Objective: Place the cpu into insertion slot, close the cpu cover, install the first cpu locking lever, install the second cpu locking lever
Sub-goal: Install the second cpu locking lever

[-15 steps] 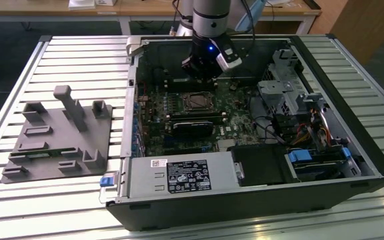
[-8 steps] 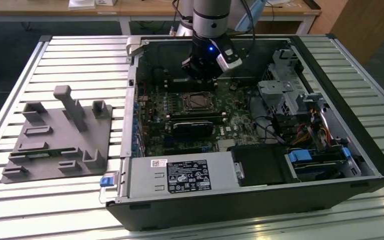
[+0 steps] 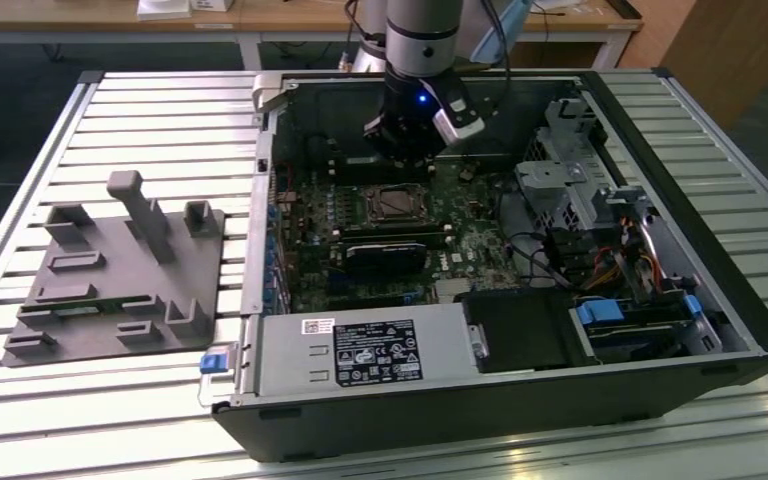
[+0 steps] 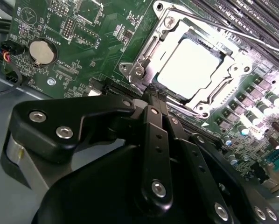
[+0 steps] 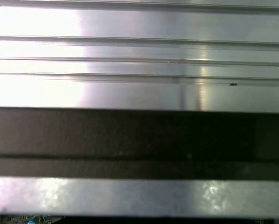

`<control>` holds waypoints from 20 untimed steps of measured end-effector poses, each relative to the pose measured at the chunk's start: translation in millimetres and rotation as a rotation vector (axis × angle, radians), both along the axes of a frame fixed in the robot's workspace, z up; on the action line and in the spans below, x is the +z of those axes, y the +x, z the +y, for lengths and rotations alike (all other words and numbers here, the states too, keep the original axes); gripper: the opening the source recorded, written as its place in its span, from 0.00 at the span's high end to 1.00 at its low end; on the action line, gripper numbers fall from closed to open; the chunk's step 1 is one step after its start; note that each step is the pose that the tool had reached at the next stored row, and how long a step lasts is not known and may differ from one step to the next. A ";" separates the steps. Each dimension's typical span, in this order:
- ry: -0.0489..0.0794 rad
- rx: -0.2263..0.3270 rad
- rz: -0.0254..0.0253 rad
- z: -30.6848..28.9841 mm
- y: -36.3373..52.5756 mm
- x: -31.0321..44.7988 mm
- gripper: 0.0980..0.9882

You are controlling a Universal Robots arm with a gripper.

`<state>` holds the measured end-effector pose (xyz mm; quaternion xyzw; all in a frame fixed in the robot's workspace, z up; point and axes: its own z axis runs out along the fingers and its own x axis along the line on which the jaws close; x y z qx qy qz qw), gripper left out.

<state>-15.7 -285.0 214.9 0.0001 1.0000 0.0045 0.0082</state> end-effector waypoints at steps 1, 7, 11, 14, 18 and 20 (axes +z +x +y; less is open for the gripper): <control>0.000 0.000 0.0000 -0.3 0.0 0.0 0.99; 0.000 0.000 0.0000 -3.4 0.0 0.0 0.99; 0.000 0.000 -0.0001 -5.5 0.0 0.0 0.99; 0.000 0.000 0.0000 -7.7 0.0 0.0 0.99; 0.000 0.000 0.0000 -8.1 0.0 3.8 0.99; 0.000 0.000 0.0000 -8.1 0.0 9.0 0.99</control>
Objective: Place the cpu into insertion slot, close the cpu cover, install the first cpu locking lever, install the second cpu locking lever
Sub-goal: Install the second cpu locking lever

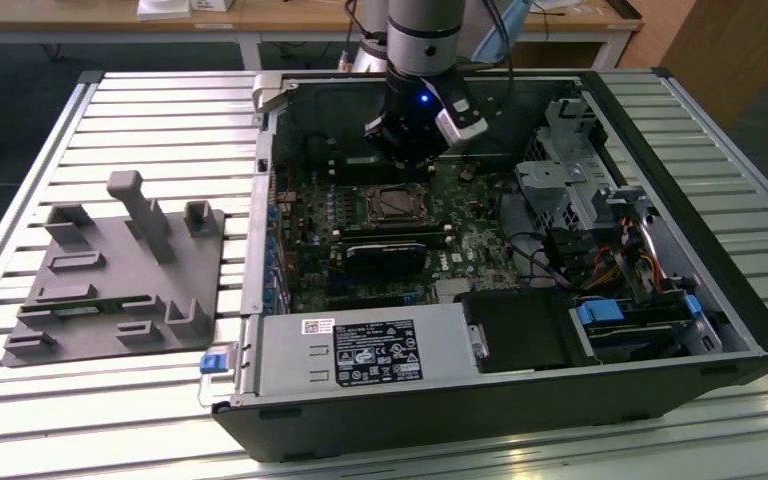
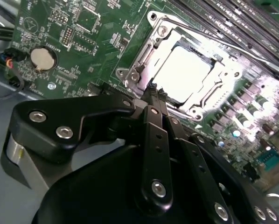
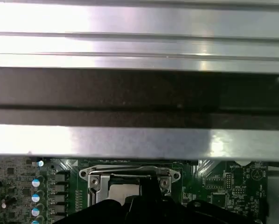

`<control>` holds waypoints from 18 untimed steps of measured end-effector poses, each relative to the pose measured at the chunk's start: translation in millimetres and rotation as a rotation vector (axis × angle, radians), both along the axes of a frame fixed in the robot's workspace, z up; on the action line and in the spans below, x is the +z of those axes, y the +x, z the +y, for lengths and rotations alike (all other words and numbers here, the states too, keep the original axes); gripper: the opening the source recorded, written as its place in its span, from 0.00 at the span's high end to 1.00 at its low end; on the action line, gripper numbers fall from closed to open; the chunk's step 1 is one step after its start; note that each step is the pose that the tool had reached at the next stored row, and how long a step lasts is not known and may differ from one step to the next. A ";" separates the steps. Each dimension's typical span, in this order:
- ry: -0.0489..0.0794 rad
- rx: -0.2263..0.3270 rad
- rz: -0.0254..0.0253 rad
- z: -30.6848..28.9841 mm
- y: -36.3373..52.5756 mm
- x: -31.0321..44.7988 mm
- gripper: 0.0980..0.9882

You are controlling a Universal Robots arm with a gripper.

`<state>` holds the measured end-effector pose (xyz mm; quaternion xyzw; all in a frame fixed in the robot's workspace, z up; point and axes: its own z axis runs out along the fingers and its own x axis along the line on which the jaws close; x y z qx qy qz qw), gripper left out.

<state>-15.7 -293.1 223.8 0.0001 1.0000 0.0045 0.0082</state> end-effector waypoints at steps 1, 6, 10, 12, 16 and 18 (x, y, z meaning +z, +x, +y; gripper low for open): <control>0.000 0.000 0.0000 0.0 0.0 2.9 0.99; 0.000 0.000 0.0000 0.0 0.0 19.5 0.99; 0.000 0.000 -0.0001 -0.5 0.0 23.4 0.99; 0.000 0.000 0.0000 -2.0 0.0 23.4 0.99; 0.000 0.000 0.0000 -9.1 -0.1 23.4 0.99; 0.000 0.000 0.0000 -12.9 -0.1 23.4 0.99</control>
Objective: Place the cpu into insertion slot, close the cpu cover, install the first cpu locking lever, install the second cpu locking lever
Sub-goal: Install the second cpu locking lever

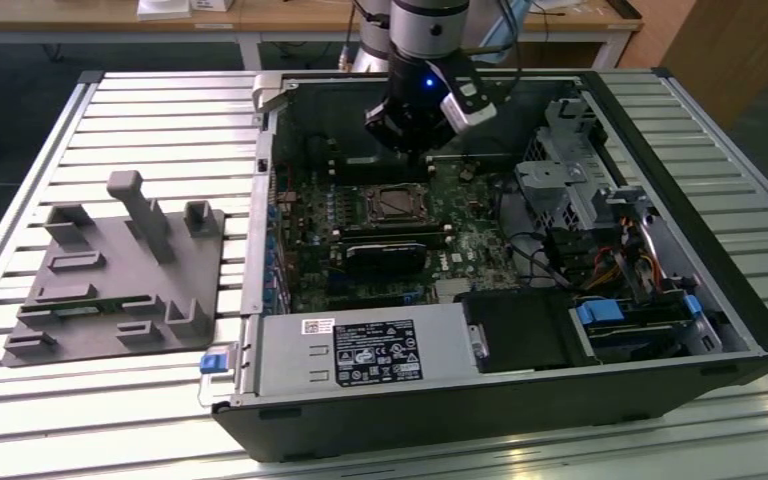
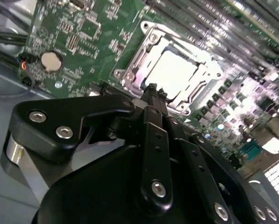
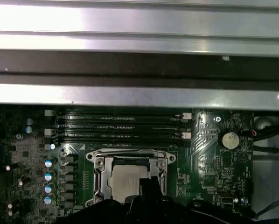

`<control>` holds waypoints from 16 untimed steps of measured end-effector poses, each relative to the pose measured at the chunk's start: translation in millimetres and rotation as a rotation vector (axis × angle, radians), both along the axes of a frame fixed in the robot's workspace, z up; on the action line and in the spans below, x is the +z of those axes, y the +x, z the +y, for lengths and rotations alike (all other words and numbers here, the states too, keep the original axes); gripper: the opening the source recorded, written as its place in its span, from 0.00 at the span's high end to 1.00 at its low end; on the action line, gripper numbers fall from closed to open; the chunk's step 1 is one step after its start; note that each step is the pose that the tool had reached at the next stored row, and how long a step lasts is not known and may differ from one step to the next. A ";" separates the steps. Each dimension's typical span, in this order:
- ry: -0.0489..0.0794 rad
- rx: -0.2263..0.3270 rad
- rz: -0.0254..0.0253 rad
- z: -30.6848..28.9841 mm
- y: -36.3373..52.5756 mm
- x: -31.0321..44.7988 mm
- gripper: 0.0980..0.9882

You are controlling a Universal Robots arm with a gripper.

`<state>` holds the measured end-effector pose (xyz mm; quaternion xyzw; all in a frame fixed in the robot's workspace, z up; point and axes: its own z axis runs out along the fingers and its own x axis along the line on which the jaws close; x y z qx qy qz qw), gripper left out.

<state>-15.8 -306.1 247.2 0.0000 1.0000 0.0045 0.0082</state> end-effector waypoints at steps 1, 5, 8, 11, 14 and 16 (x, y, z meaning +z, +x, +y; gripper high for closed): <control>0.000 0.000 0.0001 -2.1 0.0 0.1 0.99; 0.000 0.000 0.0000 -10.5 0.0 0.0 0.99; 0.000 0.000 0.0001 -16.1 0.0 0.0 0.99; 0.000 0.000 0.0043 -20.7 0.0 0.0 0.99; 0.000 0.000 0.0085 -22.7 0.0 0.0 0.99; 0.004 0.000 0.0087 -25.4 0.0 0.0 0.99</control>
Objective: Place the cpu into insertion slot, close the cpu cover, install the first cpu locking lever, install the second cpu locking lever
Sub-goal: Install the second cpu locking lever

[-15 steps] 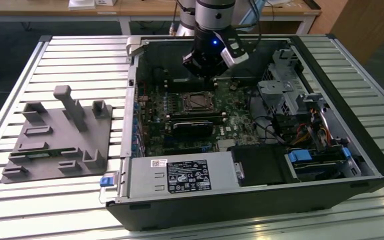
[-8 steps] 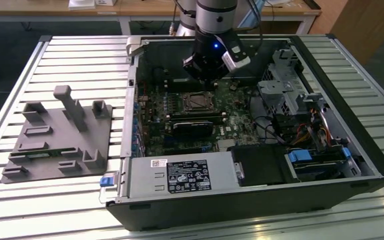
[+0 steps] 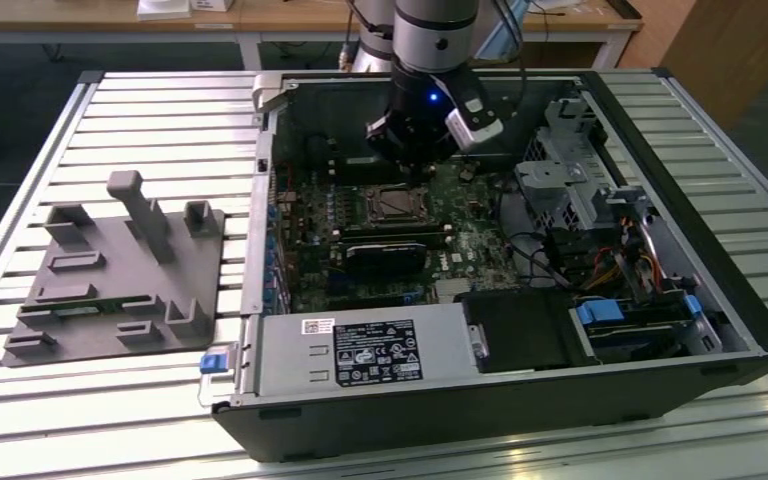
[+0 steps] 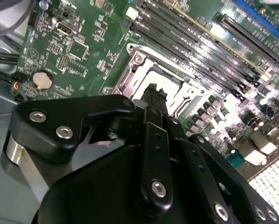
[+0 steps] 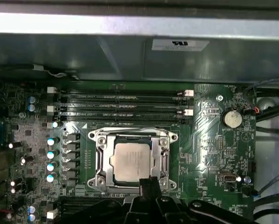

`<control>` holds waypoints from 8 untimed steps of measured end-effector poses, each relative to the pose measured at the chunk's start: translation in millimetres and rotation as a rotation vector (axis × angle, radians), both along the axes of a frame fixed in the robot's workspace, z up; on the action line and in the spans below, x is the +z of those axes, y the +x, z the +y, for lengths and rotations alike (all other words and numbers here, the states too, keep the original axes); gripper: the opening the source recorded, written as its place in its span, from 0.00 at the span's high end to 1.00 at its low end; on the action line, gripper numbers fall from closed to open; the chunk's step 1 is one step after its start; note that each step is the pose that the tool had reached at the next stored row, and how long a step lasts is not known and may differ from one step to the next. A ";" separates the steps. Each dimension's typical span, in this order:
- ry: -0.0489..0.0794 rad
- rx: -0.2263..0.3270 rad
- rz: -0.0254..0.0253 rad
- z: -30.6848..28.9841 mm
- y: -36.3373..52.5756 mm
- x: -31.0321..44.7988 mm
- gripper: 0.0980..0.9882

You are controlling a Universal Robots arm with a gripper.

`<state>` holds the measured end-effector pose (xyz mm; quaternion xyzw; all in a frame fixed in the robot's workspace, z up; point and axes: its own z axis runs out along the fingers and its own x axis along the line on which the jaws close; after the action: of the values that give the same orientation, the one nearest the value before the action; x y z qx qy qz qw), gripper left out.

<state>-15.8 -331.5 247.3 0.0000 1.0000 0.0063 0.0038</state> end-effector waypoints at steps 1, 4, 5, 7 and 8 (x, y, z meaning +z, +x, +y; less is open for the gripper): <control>0.001 0.000 -0.0001 -2.0 0.0 0.0 0.99; 0.004 0.000 0.0000 -8.4 0.0 0.0 0.99; 0.010 0.000 0.0004 -10.0 0.0 -0.1 0.99; 0.042 0.000 0.0013 -12.1 0.0 0.0 0.99; 0.060 0.000 0.0018 -13.0 0.0 0.0 0.99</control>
<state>-15.8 -344.5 247.2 0.0002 0.9993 0.0361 0.0029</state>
